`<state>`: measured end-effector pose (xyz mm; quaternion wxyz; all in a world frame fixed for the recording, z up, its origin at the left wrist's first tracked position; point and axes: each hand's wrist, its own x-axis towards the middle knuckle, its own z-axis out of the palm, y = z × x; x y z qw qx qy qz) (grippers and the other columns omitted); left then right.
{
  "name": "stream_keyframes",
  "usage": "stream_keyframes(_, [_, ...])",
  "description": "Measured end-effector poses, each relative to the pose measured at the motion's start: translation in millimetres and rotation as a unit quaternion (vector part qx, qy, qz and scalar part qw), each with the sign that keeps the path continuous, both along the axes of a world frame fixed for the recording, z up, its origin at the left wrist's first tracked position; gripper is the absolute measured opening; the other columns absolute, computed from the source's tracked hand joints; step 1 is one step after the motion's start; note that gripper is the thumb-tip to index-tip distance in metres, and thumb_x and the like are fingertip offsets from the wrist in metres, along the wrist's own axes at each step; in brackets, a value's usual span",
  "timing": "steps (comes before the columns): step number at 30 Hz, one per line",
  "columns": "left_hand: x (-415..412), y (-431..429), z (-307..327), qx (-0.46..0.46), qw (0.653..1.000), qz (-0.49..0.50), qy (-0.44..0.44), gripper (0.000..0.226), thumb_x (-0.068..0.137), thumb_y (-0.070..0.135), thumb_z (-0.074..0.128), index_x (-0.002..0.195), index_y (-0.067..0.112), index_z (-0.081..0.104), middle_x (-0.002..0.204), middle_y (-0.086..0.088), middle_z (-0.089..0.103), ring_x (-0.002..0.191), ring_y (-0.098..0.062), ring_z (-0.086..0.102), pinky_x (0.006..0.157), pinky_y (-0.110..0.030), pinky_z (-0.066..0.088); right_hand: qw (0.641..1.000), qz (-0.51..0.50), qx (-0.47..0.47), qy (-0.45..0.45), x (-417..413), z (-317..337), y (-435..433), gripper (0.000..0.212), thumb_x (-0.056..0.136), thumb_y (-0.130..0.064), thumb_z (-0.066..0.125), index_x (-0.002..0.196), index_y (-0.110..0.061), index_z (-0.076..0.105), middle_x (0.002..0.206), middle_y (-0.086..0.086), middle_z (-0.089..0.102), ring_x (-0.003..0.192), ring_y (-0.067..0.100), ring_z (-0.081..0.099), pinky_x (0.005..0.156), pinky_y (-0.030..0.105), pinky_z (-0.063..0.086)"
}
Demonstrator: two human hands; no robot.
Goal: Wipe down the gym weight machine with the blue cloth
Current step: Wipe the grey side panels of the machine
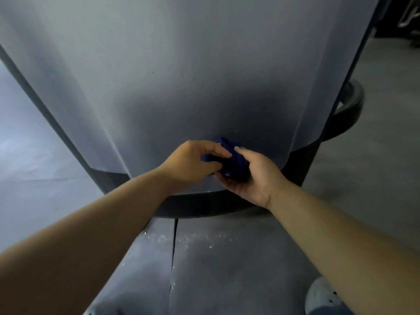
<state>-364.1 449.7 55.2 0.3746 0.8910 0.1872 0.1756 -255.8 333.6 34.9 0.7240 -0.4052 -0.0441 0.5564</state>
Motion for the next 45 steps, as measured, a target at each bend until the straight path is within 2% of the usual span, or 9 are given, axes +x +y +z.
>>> stream_keyframes(2, [0,8,6,0.031,0.999,-0.01,0.015,0.043,0.082,-0.006,0.063,0.09,0.034,0.073,0.092,0.011,0.072,0.075,0.014,0.059,0.081,-0.011,0.043,0.996,-0.079,0.04,0.013,-7,-7,3,0.016,0.1,-0.014,0.051,0.109,-0.014,0.064,0.092,0.012,0.073,0.075,0.022,0.071,0.061,0.029,0.058])
stream_keyframes(4, [-5,19,2,0.238,0.971,-0.002,-0.007,0.035,0.081,0.002,0.058,0.101,0.024,0.076,0.107,0.002,0.072,0.089,0.0,0.062,0.088,-0.022,0.048,0.974,-0.202,0.034,-0.096,-9,-17,7,0.015,0.094,-0.007,0.06,0.101,-0.02,0.063,0.099,0.005,0.07,0.086,0.02,0.068,0.07,0.031,0.058])
stream_keyframes(9, [-29,50,-52,0.553,0.833,0.019,0.005,0.059,0.078,0.023,0.072,0.135,0.022,0.059,0.155,-0.01,0.037,0.142,-0.029,0.031,0.118,-0.051,0.019,0.631,-0.424,-0.043,-0.648,7,-54,20,0.026,0.083,-0.01,0.076,0.108,-0.008,0.068,0.116,0.006,0.053,0.104,0.017,0.059,0.096,0.018,0.046])
stream_keyframes(13, [-40,56,-94,0.555,0.827,0.051,0.075,0.101,0.07,0.039,0.084,0.152,0.022,0.028,0.164,-0.005,0.001,0.152,-0.023,-0.003,0.119,-0.057,0.002,0.538,-0.372,-0.057,-0.755,19,-105,36,0.021,0.081,-0.009,0.074,0.102,-0.007,0.074,0.12,0.014,0.056,0.107,0.034,0.055,0.1,0.027,0.043])
stream_keyframes(22, [-39,66,-123,0.584,0.807,0.071,0.051,0.104,0.071,0.034,0.083,0.153,0.019,0.02,0.164,-0.001,-0.007,0.152,-0.025,-0.006,0.12,-0.058,-0.002,0.555,-0.201,-0.133,-0.796,4,-197,34,0.039,0.057,0.008,0.084,0.09,-0.011,0.076,0.112,-0.001,0.049,0.102,0.021,0.043,0.074,0.03,0.055])
stream_keyframes(26, [-41,63,-121,0.584,0.807,0.068,0.049,0.103,0.072,0.035,0.082,0.154,0.019,0.02,0.164,-0.001,-0.008,0.152,-0.025,-0.005,0.12,-0.058,0.0,0.578,-0.269,-0.098,-0.764,-3,-161,28,0.049,0.068,0.008,0.073,0.111,-0.015,0.067,0.117,0.001,0.042,0.107,0.025,0.044,0.096,0.017,0.037])
stream_keyframes(34, [-41,64,-122,0.59,0.802,0.058,0.067,0.105,0.074,0.035,0.081,0.155,0.019,0.016,0.164,-0.002,-0.008,0.152,-0.025,-0.005,0.121,-0.056,0.0,0.487,-0.236,-0.084,-0.836,12,-161,40,0.047,0.061,0.004,0.074,0.104,-0.015,0.075,0.112,0.001,0.05,0.1,0.027,0.043,0.079,0.03,0.048])
stream_keyframes(39, [-38,70,-126,0.6,0.796,0.055,0.057,0.103,0.076,0.035,0.077,0.155,0.019,0.014,0.164,-0.001,-0.008,0.151,-0.024,-0.008,0.12,-0.054,-0.006,0.518,-0.126,-0.138,-0.835,16,-228,32,0.051,0.046,0.005,0.091,0.091,-0.015,0.077,0.103,0.002,0.058,0.097,0.024,0.043,0.058,0.035,0.058])
stream_keyframes(45, [-36,67,-128,0.603,0.794,0.061,0.052,0.1,0.078,0.033,0.076,0.156,0.018,0.014,0.165,-0.003,-0.004,0.151,-0.025,-0.007,0.12,-0.057,-0.003,0.567,-0.185,-0.112,-0.795,4,-214,27,0.047,0.06,0.009,0.082,0.102,-0.011,0.075,0.111,0.008,0.055,0.103,0.028,0.045,0.076,0.033,0.054])
